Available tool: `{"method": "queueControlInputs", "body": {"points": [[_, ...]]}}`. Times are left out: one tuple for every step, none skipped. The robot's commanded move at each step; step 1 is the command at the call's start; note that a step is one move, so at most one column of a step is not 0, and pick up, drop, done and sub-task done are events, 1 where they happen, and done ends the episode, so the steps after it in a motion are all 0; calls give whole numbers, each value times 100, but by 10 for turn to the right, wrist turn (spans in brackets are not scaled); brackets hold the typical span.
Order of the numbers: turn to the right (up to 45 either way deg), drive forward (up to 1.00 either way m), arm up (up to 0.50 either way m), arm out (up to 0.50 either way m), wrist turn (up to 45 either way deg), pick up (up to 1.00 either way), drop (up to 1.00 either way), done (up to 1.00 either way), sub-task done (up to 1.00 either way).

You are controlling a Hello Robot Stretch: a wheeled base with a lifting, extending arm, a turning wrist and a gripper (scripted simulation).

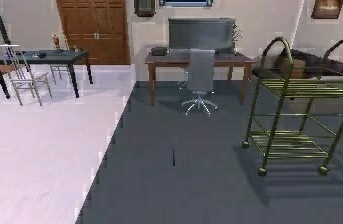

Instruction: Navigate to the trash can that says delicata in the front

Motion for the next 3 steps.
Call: {"method": "queueControlInputs", "body": {"points": [[-30, 0, 0, 0, 0, 0, 0, 0, 0], [0, 30, 0, 0, 0, 0, 0, 0, 0], [-450, 0, 0, 0, 0, 0, 0, 0, 0]]}}
